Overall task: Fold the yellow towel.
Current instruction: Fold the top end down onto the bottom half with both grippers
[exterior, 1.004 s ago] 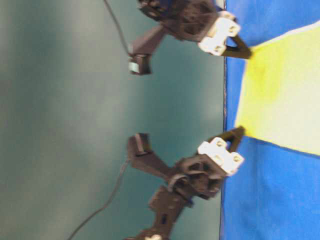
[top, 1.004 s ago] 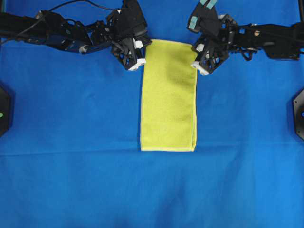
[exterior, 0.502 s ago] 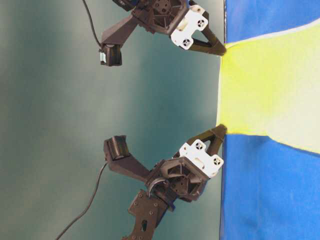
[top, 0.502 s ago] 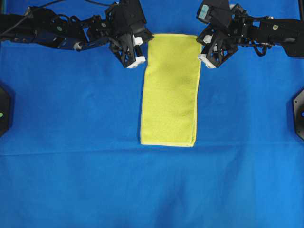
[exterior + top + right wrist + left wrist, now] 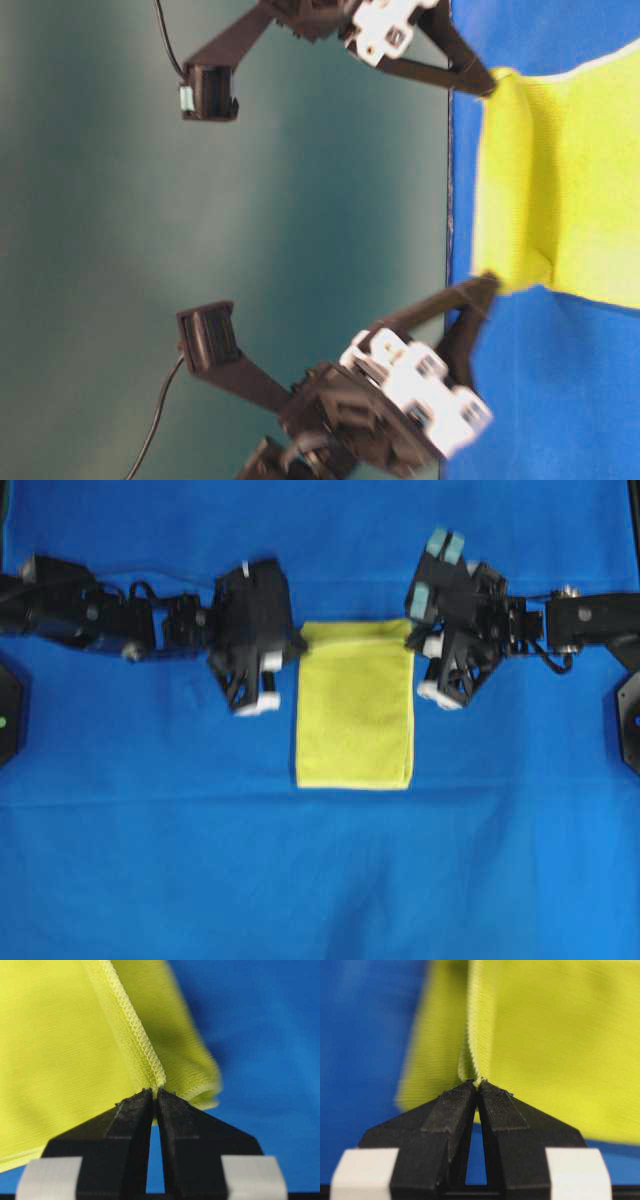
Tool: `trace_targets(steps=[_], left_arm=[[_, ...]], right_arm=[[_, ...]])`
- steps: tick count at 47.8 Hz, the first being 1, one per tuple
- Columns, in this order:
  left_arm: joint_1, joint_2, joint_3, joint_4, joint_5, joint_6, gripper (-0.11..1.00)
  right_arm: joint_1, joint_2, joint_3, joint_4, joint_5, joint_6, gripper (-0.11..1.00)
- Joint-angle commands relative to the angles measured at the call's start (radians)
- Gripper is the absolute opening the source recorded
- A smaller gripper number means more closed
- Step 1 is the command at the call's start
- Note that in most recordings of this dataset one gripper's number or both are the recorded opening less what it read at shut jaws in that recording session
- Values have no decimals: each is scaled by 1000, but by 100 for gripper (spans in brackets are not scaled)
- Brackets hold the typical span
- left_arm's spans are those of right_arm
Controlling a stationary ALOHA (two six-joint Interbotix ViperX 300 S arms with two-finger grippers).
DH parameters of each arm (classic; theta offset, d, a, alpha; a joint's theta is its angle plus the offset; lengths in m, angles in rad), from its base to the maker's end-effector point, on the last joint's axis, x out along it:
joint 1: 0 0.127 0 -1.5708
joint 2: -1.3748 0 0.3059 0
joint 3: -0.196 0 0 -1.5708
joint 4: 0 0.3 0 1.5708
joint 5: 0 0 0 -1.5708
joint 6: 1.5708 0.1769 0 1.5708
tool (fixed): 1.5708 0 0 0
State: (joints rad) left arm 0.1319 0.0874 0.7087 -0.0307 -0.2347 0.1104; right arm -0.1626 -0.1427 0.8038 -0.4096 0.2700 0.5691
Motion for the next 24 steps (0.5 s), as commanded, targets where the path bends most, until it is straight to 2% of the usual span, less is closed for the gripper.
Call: trace_targets(steps=[1,9,17,24], left_arm=[[-60,-31,2,2,14,-23,4],[-166,-21,-6,2,69,-77,4],[-253,-8,-25,2,98,-103,4],[-288,6,-37,2,118,-106,4]], right_arm=[[72,-21,0,3,11,37,6],[178,-21,5,3,31,124,6],[265,-14,2,3,32,192,6],[314,0,-2,3,32,230,6]])
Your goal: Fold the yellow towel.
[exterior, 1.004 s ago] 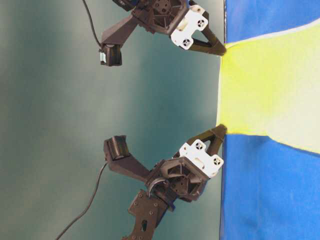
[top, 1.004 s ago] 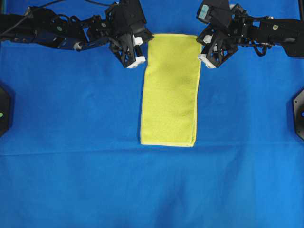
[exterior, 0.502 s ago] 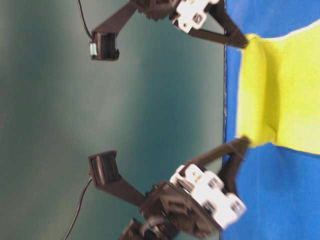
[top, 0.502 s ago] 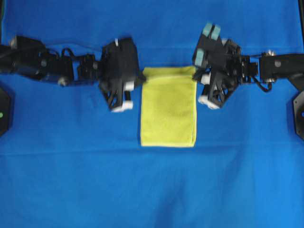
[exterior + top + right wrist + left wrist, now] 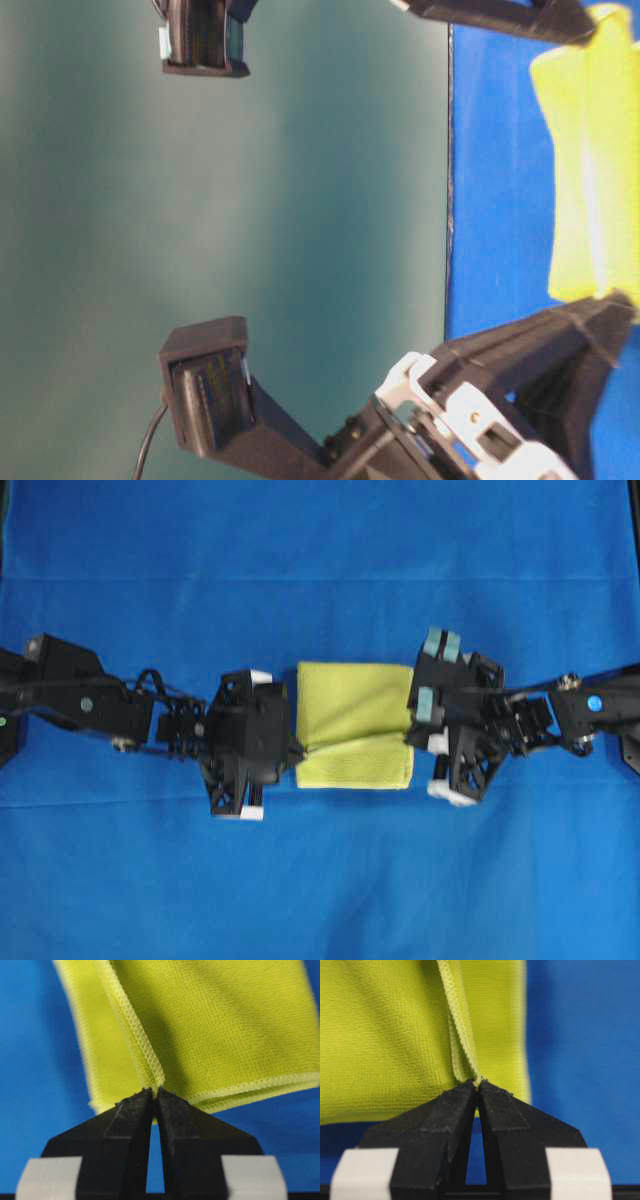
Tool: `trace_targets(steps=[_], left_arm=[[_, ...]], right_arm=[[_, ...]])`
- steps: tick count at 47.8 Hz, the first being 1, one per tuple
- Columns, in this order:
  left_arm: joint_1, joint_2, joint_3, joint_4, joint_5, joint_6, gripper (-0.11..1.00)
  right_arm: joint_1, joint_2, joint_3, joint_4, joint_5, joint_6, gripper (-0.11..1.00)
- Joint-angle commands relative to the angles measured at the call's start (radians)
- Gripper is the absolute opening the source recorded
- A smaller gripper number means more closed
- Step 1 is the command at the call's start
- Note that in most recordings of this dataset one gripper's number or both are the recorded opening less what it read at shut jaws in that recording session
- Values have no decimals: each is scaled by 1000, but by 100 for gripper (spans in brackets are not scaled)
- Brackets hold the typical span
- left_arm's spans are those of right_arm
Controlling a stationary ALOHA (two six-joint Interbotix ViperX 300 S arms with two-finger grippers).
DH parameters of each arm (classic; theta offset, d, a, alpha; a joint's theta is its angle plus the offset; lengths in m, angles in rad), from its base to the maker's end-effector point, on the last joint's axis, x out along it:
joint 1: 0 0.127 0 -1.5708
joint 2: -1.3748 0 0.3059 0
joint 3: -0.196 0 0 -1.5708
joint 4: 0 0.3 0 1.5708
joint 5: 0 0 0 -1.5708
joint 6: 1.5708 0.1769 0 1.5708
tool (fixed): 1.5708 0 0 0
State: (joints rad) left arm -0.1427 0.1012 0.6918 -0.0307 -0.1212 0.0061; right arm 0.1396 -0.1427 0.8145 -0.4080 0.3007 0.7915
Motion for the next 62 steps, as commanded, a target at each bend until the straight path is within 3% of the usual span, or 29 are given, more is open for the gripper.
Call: trace_targets(steps=[1,30,34,40,43,53,62], left_arm=[[-15,-3,-20,2,6,-2,4],[-11,52,-21,2,-52,-2,5],[-11,52,-21,2,-55,-2,19],[-9,48,-20,2,-54,0,55],[-11,41,-20,2,-49,6,67],[-11,-32,-5,2,-25,12,58],[-9,-164,17,2,43,18,57]], right_arm=[[15,3,-12,2,2,9,6],[17,84,-29,0,-29,12,7],[21,87,-34,-2,-37,12,12],[29,91,-46,-2,-34,12,48],[34,86,-54,0,-26,12,62],[64,21,-89,0,20,12,57],[94,-98,-137,-3,140,9,57]])
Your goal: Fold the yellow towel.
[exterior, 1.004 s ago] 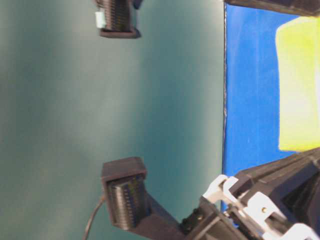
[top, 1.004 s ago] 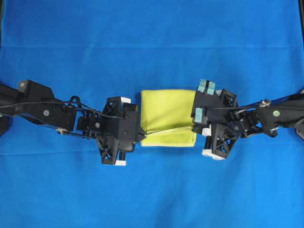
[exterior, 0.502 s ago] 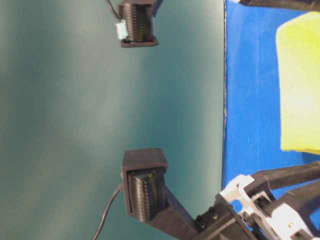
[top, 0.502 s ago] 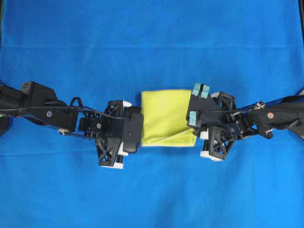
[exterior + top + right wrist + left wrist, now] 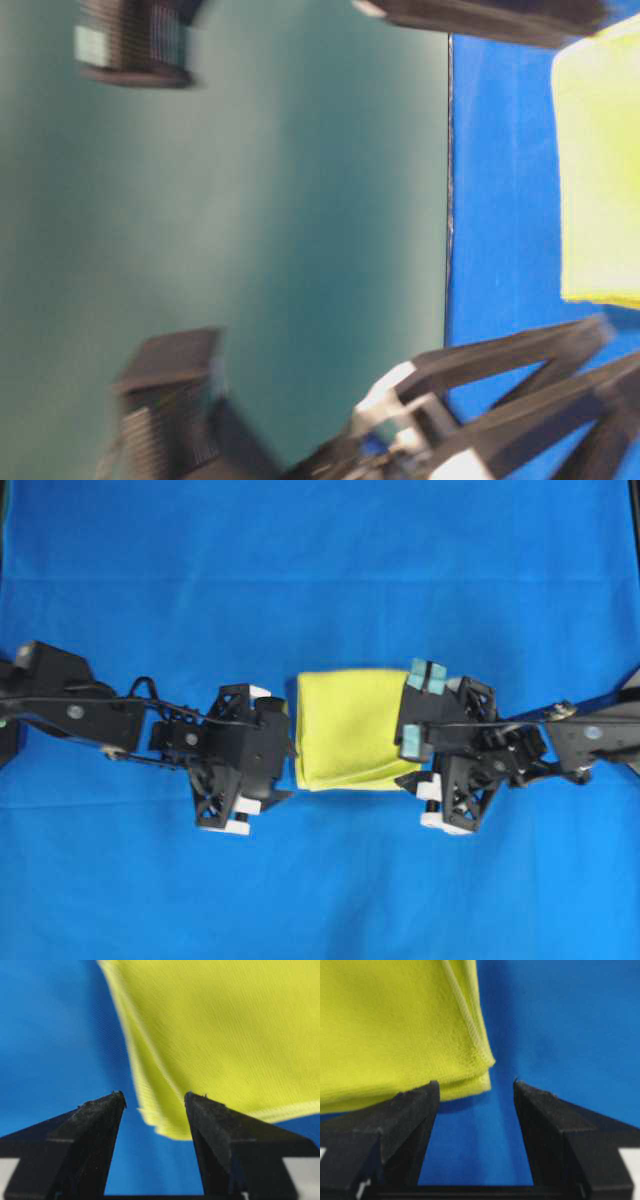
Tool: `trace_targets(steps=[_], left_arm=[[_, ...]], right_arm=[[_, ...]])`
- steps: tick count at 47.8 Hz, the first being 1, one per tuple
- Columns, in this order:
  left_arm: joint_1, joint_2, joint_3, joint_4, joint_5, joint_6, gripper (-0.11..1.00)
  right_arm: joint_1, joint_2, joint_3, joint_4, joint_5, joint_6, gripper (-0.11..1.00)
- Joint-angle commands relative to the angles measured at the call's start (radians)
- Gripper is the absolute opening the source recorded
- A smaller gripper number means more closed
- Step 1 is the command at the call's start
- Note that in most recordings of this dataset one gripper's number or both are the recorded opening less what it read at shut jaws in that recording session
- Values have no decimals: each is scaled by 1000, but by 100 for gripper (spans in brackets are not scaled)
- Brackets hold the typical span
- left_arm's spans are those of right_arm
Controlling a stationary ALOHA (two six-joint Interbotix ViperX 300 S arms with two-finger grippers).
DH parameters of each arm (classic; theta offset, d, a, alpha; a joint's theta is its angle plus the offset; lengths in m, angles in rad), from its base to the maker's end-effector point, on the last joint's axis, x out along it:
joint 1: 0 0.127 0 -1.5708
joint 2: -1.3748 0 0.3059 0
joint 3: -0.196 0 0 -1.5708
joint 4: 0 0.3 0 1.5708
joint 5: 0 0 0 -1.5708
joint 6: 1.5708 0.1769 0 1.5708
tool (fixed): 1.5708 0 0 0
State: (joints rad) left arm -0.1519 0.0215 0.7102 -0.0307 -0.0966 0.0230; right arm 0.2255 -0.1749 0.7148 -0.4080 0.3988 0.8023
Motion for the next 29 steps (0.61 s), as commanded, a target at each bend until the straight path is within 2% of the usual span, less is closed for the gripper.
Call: trace_targets(steps=[1,5,12,20,29], left_arm=[[-2,-101,2,2,26,2,57],[0,-186,25,2,46,3,57],[3,-318,80,2,44,9,57],[5,-480,158,2,43,49,57],[29,-669,267,2,40,84,57]], right_arm=[[6,-80,-41,-6,55,-2,57],[8,-140,-51,-26,92,-6,57],[6,-262,-35,-124,110,-6,56],[-6,-403,23,-216,106,2,56],[-12,-557,103,-281,92,3,56]])
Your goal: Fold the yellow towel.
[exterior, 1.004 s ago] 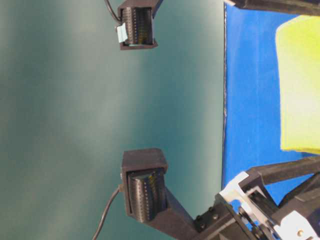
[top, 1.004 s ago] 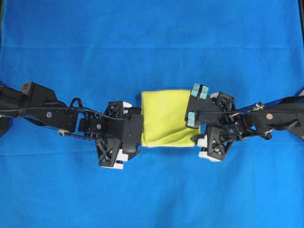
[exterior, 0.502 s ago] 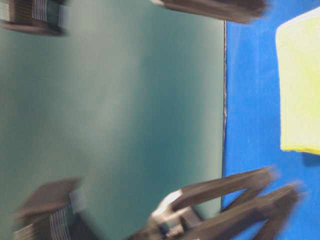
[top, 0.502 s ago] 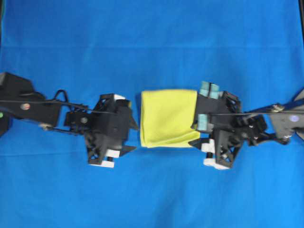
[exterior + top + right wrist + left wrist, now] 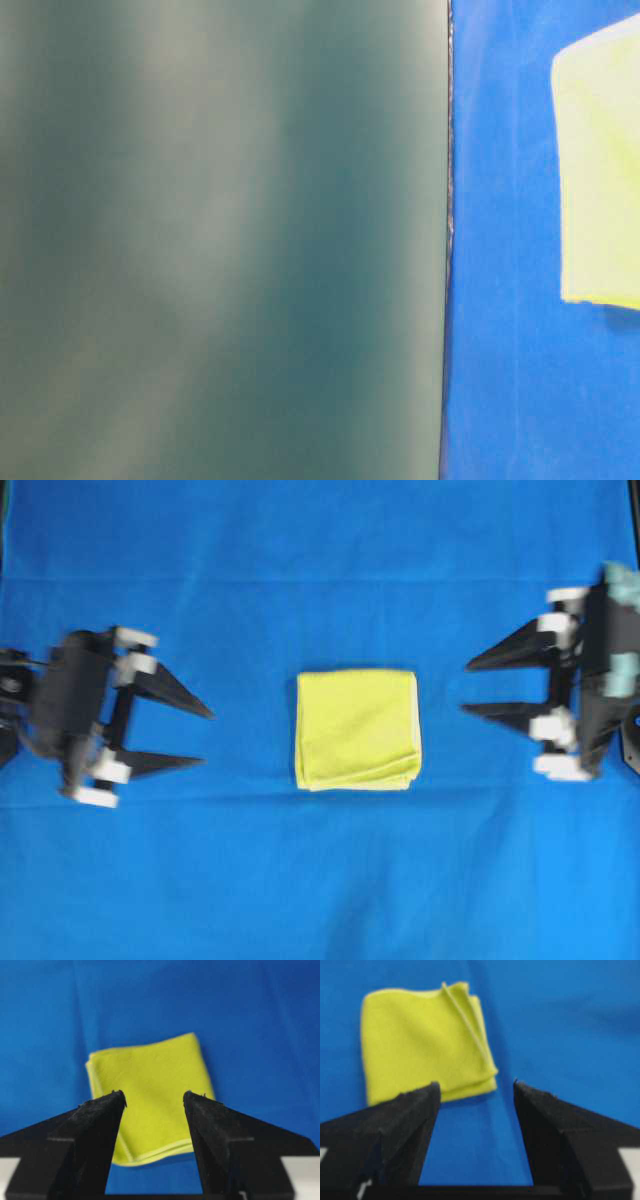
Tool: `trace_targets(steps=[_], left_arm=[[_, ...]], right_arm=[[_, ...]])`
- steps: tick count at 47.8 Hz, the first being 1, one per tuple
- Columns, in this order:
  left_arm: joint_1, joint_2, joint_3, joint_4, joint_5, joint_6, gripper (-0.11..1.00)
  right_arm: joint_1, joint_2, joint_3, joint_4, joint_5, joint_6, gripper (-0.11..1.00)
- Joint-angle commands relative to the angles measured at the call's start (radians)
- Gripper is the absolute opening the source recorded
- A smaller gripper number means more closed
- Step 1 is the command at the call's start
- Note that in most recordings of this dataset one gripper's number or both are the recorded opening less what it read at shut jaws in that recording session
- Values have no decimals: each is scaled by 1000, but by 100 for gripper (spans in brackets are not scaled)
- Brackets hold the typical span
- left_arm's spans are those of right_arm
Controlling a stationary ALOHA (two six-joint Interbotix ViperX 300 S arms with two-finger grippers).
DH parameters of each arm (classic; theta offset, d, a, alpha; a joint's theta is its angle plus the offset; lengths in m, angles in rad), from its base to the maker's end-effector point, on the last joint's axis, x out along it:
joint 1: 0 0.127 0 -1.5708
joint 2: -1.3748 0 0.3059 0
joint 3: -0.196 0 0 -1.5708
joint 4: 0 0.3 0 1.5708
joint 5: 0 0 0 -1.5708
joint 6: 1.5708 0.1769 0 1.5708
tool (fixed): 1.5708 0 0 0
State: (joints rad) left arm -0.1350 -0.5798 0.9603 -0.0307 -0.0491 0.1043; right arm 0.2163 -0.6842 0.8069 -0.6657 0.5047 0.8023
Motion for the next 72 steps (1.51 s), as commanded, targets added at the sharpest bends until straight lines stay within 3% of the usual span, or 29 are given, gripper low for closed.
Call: trace_targets(steps=[1,9,21,30,45,72], left_arm=[[14,-87,26,2,-8,5,58],[46,-245,120,2,-12,17,57],[94,-474,324,0,-72,-6,57],[97,-578,416,0,-83,-26,57],[143,-598,439,0,-86,-31,57],[144,-598,439,0,-86,-31,57]], right_arm=[[-5,-74,29,-31,-23,5,56],[-44,-196,132,-49,-103,5,56],[-173,-379,324,-48,-207,5,56],[-256,-474,433,-35,-296,5,55],[-273,-457,454,-18,-310,6,55],[-273,-451,457,-17,-310,6,55]])
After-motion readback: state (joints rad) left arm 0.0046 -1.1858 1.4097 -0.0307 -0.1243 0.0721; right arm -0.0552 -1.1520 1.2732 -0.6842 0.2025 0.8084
